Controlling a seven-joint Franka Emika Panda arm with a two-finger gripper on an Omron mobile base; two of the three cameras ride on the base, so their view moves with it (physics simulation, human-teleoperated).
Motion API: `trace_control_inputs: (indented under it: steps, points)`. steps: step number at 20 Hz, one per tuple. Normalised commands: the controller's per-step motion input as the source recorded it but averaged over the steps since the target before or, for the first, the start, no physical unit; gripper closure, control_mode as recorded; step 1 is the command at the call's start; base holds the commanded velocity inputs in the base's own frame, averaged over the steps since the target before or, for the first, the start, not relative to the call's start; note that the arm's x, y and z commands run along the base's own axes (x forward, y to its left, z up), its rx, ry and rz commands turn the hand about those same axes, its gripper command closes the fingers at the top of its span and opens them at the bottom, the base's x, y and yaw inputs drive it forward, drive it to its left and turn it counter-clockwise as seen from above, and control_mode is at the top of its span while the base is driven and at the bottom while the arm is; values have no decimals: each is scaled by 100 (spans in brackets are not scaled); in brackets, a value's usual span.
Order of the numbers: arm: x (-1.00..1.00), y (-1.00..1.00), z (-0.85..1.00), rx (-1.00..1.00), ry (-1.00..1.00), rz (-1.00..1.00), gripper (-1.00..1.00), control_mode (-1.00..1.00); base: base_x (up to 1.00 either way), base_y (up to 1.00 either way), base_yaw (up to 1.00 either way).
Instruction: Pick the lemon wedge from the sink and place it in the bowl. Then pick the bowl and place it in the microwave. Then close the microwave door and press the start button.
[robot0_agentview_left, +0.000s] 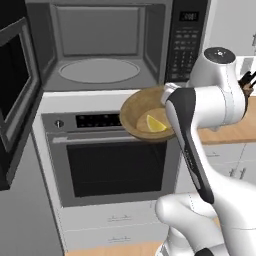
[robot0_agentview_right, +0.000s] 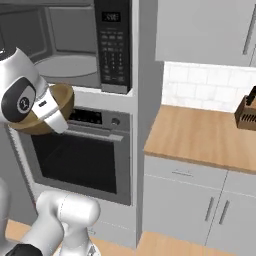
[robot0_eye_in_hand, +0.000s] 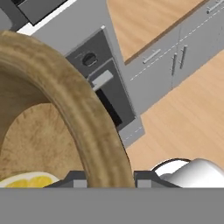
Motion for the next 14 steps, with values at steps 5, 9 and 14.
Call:
trace_control_inputs:
  steps: [5,9,14]
  points:
    - [0,0,0,0,0,0,100,100,0,89,-56]
    - [0,0,0,0,0,0,100,100,0,46,-39]
    - [0,0,0,0,0,0,100,100,0,3,-11]
